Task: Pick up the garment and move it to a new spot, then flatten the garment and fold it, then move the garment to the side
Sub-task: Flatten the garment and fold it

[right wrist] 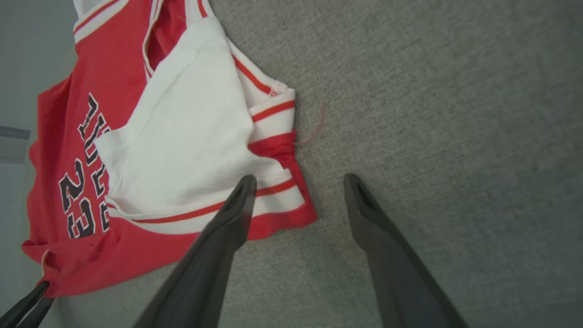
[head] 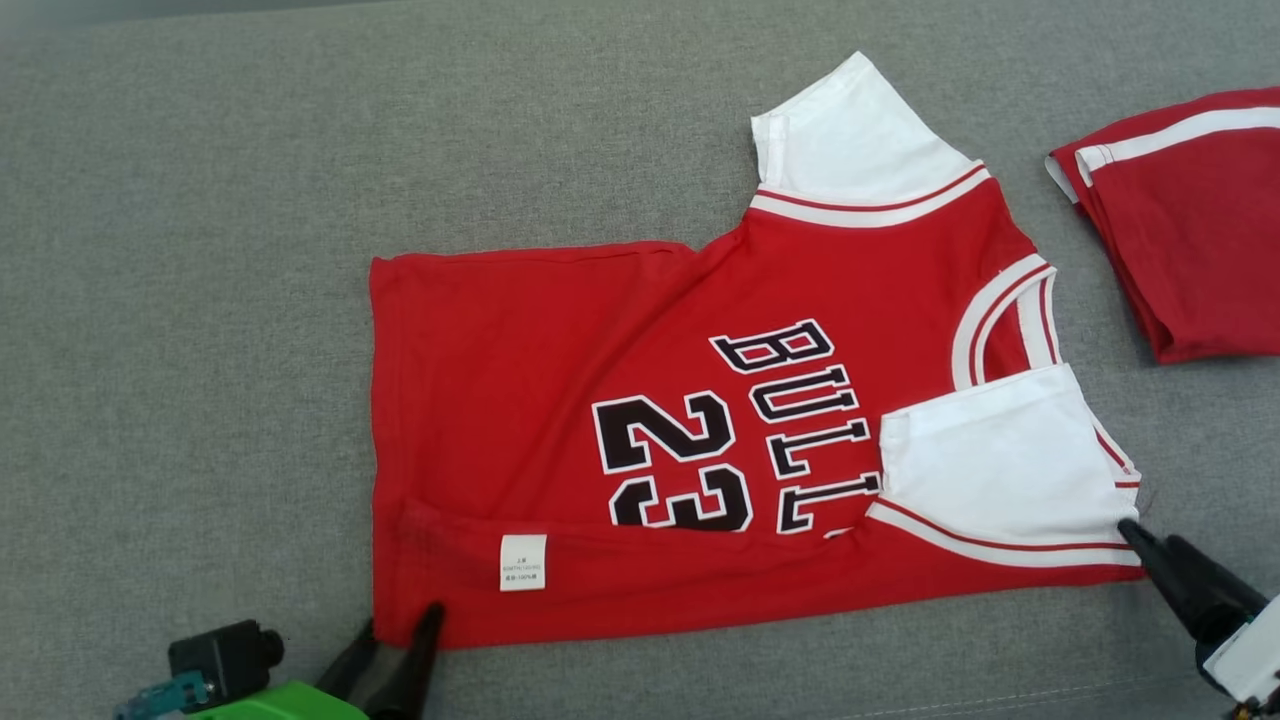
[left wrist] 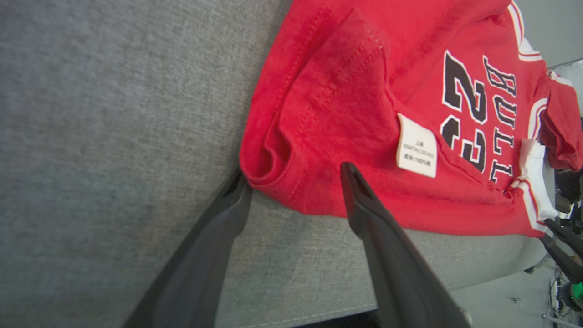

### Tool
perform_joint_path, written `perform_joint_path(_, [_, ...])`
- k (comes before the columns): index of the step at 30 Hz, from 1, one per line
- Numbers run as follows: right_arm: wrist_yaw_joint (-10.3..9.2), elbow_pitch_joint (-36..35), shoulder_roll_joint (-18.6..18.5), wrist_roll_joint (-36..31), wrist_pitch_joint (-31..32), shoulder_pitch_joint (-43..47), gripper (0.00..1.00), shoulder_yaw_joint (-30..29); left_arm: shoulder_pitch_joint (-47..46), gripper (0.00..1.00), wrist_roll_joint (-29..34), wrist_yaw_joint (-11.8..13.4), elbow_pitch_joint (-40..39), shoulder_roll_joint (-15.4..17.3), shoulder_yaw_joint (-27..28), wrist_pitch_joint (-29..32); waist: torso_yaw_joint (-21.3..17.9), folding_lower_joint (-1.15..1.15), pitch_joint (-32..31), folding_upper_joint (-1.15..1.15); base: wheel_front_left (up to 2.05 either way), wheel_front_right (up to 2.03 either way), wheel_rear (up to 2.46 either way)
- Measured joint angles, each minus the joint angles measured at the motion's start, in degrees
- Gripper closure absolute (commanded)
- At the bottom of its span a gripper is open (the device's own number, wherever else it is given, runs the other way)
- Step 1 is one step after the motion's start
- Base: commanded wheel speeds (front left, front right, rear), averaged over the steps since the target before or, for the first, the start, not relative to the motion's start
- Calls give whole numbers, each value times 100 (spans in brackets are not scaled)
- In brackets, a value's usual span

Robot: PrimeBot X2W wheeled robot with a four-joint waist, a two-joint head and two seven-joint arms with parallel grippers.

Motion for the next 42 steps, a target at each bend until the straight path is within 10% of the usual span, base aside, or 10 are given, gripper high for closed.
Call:
perform_joint_path(10, [-187,-893,-1036,-839,182,-1728,0,-545,-1612,0,1118,-153,-1010,1425,78,385,-70,0,477,0,0,0,0])
perform_joint_path(24, [-502,-1110,-1069,-1168,1322,-4550,0,-361,-4690,0,1124,-555,408,1009,-717,1759,251,1,1775,0,0,0,0])
perform_joint_path(25, [-502,-1049,-1055,-1198,1350,-4625,0,-337,-4793,30,1081,-556,467,917,-716,1755,278,1,1844,0,0,0,0])
perform_joint_path(26, [-503,-980,-1033,-1222,1371,-4680,0,-321,-4871,80,1034,-563,500,843,-725,1734,306,1,1907,0,0,0,0])
perform_joint_path(27, [-505,-905,-990,-1237,1388,-4731,0,-300,-4931,100,964,-609,549,764,-725,1735,335,1,1964,0,0,0,0])
perform_joint_path(42, [-587,-21,-679,-1461,1649,-5352,0,-60,-5414,100,747,-1011,967,315,-1127,1785,929,1,2192,0,0,0,0])
